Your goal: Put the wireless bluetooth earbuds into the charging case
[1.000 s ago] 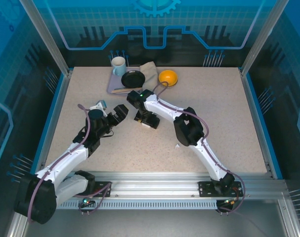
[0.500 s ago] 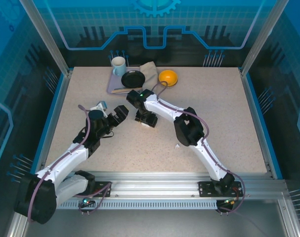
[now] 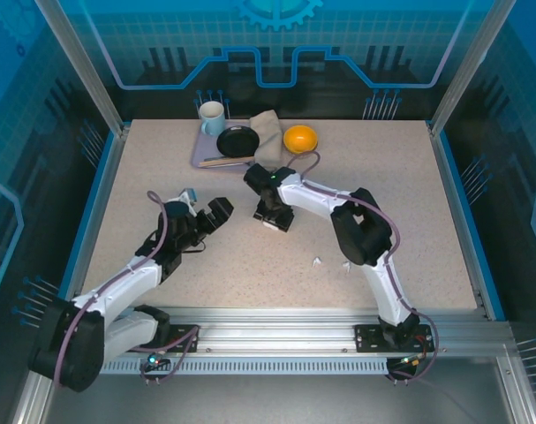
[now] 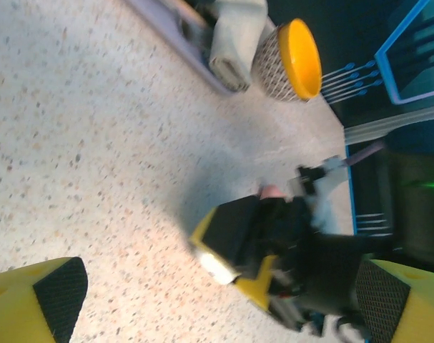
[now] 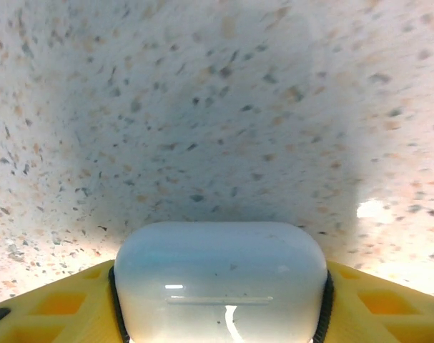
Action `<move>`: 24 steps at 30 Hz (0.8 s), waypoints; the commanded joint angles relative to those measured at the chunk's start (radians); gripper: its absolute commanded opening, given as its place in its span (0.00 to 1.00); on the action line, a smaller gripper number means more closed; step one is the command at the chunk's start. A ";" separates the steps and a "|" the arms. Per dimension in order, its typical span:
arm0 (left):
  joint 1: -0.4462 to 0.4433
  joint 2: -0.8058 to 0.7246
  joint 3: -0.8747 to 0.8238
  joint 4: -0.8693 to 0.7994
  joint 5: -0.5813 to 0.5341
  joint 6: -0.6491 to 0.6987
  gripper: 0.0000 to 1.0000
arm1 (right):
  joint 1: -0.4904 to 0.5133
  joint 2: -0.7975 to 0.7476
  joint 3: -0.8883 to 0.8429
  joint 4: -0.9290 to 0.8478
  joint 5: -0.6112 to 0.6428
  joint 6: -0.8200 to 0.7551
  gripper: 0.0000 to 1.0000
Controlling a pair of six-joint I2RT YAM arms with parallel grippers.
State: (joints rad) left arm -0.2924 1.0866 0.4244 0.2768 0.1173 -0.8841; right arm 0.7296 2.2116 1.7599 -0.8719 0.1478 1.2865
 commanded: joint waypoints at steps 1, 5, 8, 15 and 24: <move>-0.028 0.048 -0.025 0.103 0.057 0.016 0.99 | -0.030 -0.085 -0.032 0.069 -0.027 0.054 0.42; -0.091 0.148 -0.012 0.195 0.077 0.026 0.99 | -0.051 -0.135 -0.064 0.090 -0.043 0.085 0.42; -0.139 0.239 0.017 0.254 0.077 0.032 0.97 | -0.068 -0.169 -0.100 0.123 -0.072 0.118 0.41; -0.196 0.424 0.092 0.382 0.088 0.020 0.81 | -0.087 -0.205 -0.134 0.147 -0.106 0.167 0.41; -0.214 0.535 0.168 0.450 0.090 0.017 0.68 | -0.082 -0.208 -0.153 0.163 -0.125 0.202 0.41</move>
State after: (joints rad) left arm -0.4976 1.5921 0.5575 0.6662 0.1825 -0.8837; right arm 0.6514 2.0369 1.6165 -0.7181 0.0395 1.4574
